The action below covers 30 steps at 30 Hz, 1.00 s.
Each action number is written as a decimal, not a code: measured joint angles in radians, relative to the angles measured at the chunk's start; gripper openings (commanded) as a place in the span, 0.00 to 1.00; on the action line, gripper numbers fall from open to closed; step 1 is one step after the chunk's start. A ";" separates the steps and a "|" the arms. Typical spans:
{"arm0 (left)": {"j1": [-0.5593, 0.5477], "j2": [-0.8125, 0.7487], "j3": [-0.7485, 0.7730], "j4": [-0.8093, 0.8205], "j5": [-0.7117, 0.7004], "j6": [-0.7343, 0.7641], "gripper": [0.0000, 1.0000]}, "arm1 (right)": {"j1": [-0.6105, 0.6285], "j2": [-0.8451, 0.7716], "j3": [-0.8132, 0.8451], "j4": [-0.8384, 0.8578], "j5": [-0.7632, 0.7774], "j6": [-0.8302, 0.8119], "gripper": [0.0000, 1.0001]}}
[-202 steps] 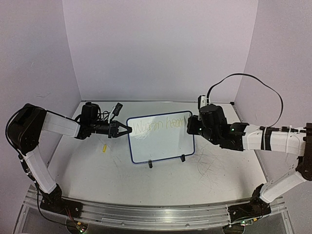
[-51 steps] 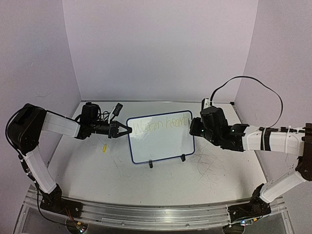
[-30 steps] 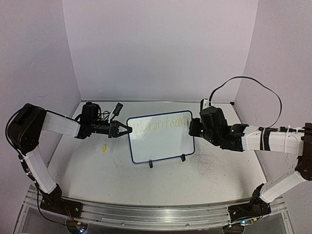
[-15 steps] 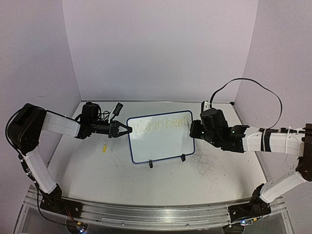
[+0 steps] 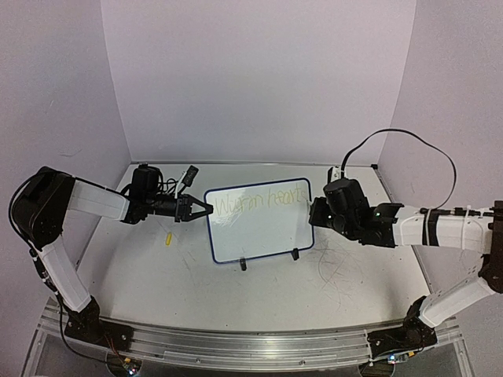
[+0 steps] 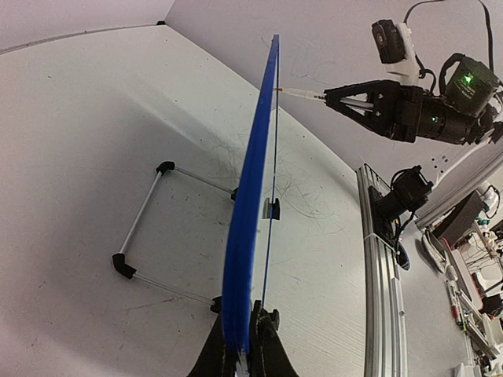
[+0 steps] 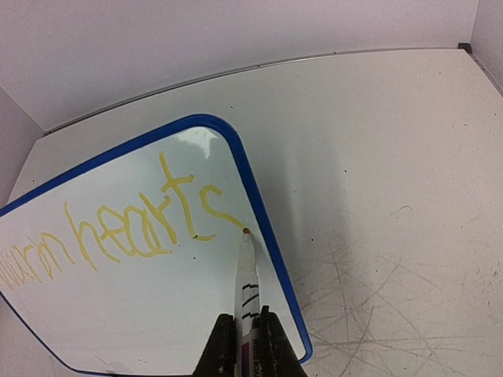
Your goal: Write a sentence on the whiteboard
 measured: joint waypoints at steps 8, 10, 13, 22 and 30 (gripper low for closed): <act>0.000 0.000 0.000 0.000 0.000 0.003 0.00 | 0.021 0.006 0.000 -0.002 -0.012 0.002 0.00; 0.000 0.000 0.000 0.000 0.000 0.003 0.00 | 0.024 0.011 0.000 0.001 -0.012 0.003 0.00; 0.000 0.000 0.000 0.000 0.000 0.003 0.00 | 0.027 0.019 0.003 0.006 -0.012 -0.001 0.00; 0.000 0.000 0.000 -0.001 0.000 0.004 0.00 | 0.051 -0.184 -0.029 0.028 -0.017 -0.052 0.00; -0.003 -0.008 0.000 -0.008 -0.015 0.003 0.00 | 0.062 -0.121 -0.036 0.035 -0.127 -0.160 0.00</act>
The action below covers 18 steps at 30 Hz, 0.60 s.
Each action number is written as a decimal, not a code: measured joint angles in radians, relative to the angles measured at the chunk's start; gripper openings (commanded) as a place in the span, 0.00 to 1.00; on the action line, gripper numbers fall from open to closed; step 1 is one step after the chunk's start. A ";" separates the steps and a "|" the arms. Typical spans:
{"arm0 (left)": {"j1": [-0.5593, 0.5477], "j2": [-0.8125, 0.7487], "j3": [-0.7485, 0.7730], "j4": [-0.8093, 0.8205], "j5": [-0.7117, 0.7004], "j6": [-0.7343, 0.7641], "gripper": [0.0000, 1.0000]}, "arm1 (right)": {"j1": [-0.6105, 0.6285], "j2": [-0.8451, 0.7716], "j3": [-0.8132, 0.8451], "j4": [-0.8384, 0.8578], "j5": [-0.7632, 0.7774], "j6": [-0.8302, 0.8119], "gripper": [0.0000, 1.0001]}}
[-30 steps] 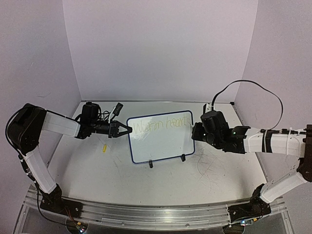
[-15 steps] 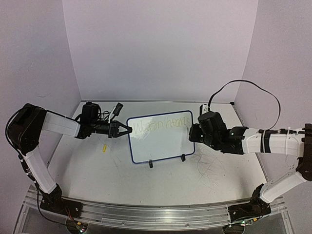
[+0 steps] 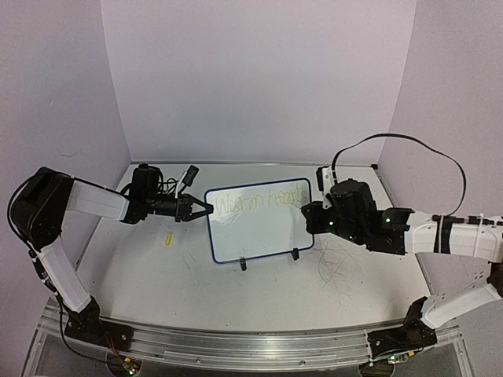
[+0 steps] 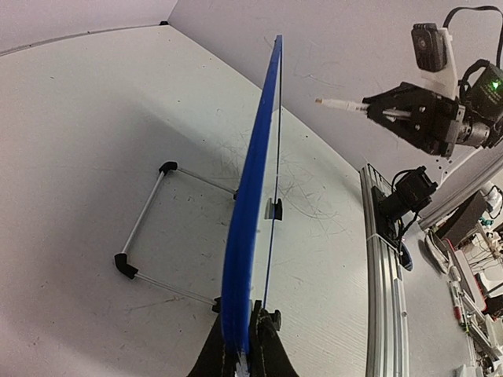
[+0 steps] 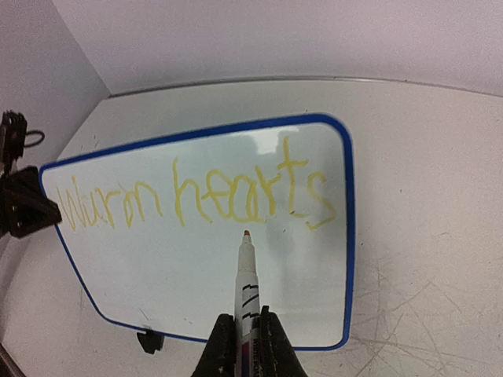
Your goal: Write a sentence on the whiteboard
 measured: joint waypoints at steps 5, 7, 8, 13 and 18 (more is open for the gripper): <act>-0.006 -0.008 0.000 -0.008 -0.021 -0.004 0.00 | 0.065 0.099 0.050 -0.017 -0.052 -0.038 0.00; -0.009 -0.009 0.000 -0.008 -0.024 -0.005 0.00 | 0.096 0.132 0.082 -0.014 -0.067 -0.044 0.00; -0.010 -0.009 0.000 -0.008 -0.025 -0.006 0.00 | 0.109 0.149 0.099 -0.011 -0.075 -0.045 0.00; -0.011 -0.009 0.000 -0.008 -0.029 -0.007 0.00 | 0.157 0.239 0.176 0.005 -0.110 -0.048 0.00; -0.012 -0.010 0.000 -0.008 -0.030 -0.007 0.00 | 0.180 0.320 0.225 0.027 -0.133 -0.049 0.00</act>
